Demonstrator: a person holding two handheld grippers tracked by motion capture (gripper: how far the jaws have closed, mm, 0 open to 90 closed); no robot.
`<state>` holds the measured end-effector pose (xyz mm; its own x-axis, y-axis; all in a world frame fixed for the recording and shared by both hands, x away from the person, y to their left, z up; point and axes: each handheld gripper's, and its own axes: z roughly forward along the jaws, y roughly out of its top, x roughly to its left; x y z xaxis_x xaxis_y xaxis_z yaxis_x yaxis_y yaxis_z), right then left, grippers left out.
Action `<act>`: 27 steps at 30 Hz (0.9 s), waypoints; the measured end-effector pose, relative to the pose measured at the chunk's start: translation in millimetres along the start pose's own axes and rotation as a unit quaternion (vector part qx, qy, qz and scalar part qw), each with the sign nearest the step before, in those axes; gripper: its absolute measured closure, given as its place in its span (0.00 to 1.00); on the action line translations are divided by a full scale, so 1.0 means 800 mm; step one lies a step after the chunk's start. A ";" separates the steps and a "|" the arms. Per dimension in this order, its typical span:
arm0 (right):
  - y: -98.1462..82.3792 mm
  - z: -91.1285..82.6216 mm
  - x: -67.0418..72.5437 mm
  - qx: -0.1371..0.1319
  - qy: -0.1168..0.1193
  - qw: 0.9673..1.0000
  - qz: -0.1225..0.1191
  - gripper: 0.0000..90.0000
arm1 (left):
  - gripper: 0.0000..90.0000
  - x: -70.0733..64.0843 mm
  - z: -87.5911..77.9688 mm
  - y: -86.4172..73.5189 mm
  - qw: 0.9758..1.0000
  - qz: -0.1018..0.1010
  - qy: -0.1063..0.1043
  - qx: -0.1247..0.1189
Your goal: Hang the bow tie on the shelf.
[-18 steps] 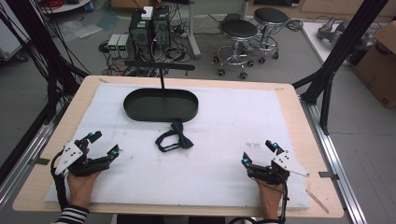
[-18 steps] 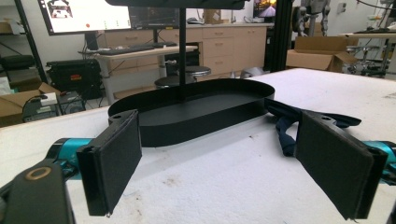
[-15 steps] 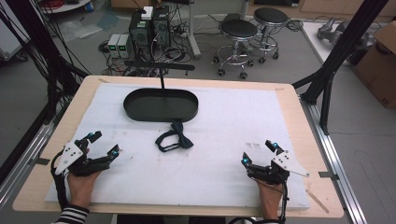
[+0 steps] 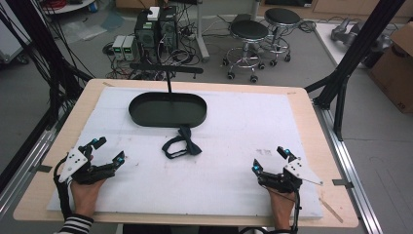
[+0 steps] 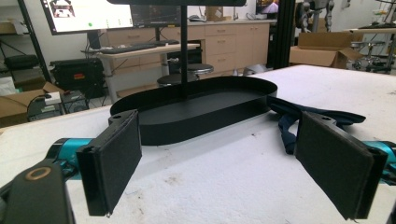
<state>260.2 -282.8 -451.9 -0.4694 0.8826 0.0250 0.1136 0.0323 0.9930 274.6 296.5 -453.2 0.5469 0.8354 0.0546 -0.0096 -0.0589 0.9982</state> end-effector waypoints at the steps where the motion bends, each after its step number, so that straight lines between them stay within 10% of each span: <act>1: 0.000 0.000 0.000 0.000 0.000 1.000 0.000 0.01 | 0.17 0.000 0.000 0.000 1.000 0.000 0.001 0.001; 27: 0.000 0.000 0.000 -0.001 -0.007 1.000 0.003 0.01 | 0.17 -0.007 0.008 0.011 0.999 0.024 0.000 0.030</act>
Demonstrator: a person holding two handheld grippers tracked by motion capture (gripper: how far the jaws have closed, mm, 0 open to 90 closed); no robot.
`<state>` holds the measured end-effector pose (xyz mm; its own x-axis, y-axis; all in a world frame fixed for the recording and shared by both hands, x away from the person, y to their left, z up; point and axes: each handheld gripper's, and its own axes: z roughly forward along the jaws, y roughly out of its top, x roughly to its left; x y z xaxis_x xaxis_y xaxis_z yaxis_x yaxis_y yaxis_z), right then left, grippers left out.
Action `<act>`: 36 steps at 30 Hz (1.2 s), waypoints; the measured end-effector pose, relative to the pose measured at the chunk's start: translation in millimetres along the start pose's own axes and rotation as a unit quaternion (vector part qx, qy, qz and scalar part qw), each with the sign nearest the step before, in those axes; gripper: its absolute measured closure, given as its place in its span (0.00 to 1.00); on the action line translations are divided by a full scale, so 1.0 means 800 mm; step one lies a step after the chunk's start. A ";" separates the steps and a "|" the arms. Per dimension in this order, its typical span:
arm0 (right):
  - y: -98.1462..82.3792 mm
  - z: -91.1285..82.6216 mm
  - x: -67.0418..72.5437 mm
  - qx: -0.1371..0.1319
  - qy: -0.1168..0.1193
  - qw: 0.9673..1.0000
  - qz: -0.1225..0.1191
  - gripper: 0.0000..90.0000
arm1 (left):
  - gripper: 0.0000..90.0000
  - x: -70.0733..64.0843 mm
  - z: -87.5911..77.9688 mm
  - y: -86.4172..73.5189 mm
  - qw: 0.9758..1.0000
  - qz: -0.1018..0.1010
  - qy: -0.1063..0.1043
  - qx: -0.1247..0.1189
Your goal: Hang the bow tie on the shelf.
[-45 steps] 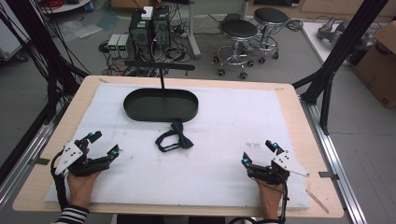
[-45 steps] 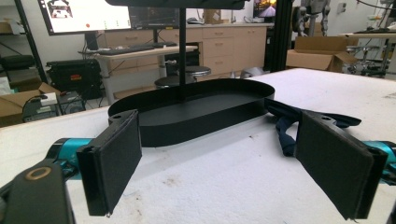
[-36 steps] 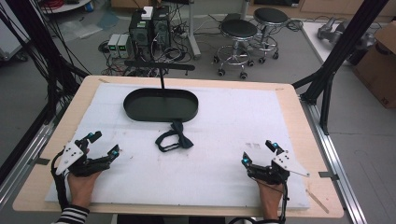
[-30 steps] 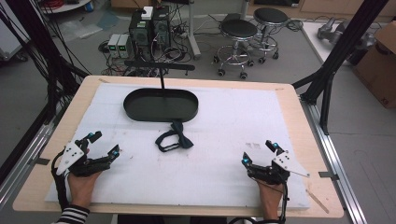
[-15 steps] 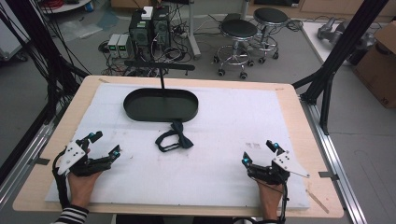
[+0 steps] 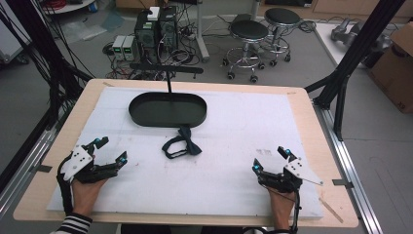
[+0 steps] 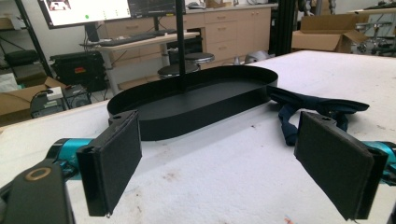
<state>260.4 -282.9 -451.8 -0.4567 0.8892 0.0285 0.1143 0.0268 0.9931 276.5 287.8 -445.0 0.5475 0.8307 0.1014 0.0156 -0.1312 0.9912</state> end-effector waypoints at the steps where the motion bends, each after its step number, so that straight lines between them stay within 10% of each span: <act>1: 0.000 0.000 0.000 0.000 0.000 1.000 0.000 0.01 | 0.17 -0.001 0.001 0.004 1.000 0.000 -0.004 0.001; 21: 0.000 0.001 0.000 0.004 0.000 1.000 -0.001 0.01 | 0.17 -0.018 0.043 0.078 0.998 0.000 -0.050 0.041; 36: 0.000 0.001 0.000 0.006 0.002 1.000 -0.001 0.01 | 0.17 -0.048 0.099 0.120 0.988 0.015 -0.103 0.115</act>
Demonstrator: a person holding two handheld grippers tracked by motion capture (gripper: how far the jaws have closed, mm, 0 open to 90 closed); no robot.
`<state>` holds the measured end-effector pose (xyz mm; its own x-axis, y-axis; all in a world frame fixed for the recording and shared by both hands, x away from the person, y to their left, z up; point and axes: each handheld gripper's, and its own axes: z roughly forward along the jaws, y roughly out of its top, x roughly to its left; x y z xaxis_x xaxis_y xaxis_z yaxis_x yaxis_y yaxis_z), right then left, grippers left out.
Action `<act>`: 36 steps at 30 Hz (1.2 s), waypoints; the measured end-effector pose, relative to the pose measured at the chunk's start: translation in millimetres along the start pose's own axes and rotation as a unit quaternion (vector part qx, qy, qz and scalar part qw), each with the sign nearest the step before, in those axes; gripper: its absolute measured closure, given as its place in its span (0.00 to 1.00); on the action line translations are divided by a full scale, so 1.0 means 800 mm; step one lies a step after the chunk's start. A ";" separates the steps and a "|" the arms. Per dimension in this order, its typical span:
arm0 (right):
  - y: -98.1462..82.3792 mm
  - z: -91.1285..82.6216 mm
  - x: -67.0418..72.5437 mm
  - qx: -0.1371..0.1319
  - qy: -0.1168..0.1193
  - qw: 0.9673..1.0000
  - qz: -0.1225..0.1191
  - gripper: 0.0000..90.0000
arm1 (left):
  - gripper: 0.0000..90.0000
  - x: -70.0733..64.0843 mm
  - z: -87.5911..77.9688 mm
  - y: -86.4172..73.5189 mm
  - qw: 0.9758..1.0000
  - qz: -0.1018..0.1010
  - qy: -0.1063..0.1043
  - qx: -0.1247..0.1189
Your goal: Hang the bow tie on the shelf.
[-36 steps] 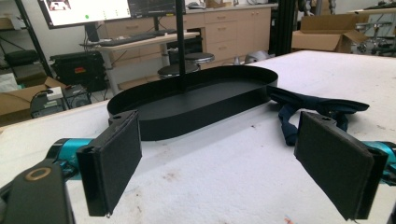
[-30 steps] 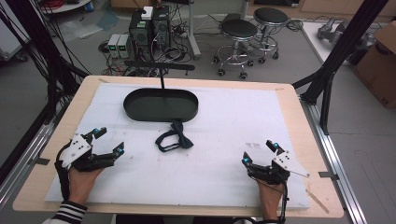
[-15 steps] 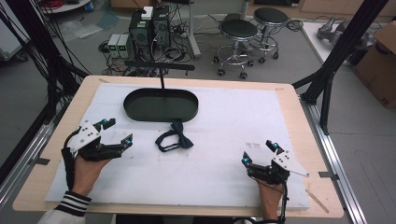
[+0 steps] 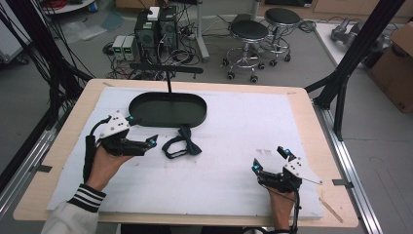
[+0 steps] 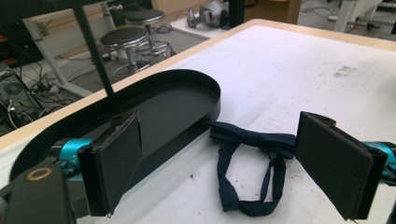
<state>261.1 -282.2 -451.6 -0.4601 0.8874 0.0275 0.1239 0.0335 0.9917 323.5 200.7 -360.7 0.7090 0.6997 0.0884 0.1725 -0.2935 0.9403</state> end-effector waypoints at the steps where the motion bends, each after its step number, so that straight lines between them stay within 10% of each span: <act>1: 0.000 0.000 0.000 0.000 0.000 1.000 0.000 0.01 | 0.17 -0.002 0.003 0.001 1.000 0.001 -0.002 0.004; 22: 0.000 0.000 0.000 0.000 0.000 1.000 0.001 0.01 | 0.23 -0.033 0.066 0.039 0.994 -0.015 -0.037 0.101; 36: 0.000 0.000 -0.001 -0.003 0.001 1.000 0.003 0.01 | 0.29 -0.051 0.120 0.026 0.977 -0.060 -0.066 0.196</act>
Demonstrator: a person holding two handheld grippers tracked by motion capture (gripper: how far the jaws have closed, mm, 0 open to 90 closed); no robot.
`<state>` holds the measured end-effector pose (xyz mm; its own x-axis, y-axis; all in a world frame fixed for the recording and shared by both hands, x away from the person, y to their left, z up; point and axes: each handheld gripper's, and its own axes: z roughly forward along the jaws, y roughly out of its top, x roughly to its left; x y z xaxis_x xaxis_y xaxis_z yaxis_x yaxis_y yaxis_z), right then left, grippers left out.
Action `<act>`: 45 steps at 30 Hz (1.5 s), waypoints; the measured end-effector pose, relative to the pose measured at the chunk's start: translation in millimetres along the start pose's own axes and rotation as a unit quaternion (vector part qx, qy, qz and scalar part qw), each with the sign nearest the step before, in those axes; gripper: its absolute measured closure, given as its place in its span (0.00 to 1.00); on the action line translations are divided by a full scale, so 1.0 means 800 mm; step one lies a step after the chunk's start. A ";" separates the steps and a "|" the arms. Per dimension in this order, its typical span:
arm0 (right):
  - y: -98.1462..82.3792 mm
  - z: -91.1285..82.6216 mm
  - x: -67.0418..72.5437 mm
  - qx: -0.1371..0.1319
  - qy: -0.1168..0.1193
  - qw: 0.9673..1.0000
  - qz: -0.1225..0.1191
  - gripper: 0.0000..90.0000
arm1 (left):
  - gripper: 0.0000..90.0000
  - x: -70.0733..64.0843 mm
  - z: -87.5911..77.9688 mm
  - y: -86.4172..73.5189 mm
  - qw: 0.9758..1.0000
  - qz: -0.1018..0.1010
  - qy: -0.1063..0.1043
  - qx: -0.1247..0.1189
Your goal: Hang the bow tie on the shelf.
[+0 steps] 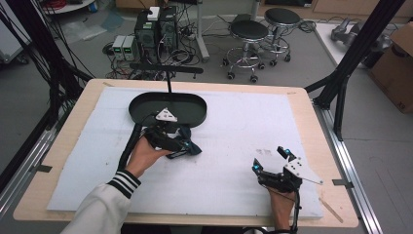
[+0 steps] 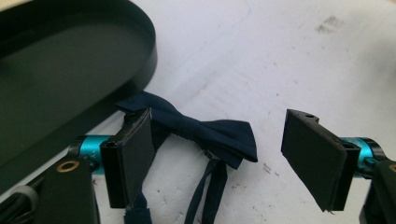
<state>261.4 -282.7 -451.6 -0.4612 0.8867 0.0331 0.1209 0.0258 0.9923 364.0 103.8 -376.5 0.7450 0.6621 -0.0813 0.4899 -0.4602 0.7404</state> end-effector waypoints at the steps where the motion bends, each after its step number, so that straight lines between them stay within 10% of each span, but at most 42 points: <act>1: 0.000 0.000 0.000 0.000 0.000 1.000 0.000 0.01 | 0.29 0.000 0.000 0.000 1.000 0.000 0.000 0.000; 19: 0.000 -0.001 -0.001 0.000 0.002 1.000 0.006 0.01 | 0.31 -0.005 0.043 -0.008 0.996 -0.073 -0.010 0.059; 45: 0.000 -0.001 -0.002 -0.002 0.003 1.000 0.008 0.01 | 0.46 -0.005 0.067 -0.016 0.990 -0.099 -0.019 0.095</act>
<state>261.3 -284.7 -451.8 -0.4636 0.8846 0.0503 0.1245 0.0088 0.9922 379.1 75.2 -421.3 0.6409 0.7294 -0.2393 0.7013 -0.4295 0.5690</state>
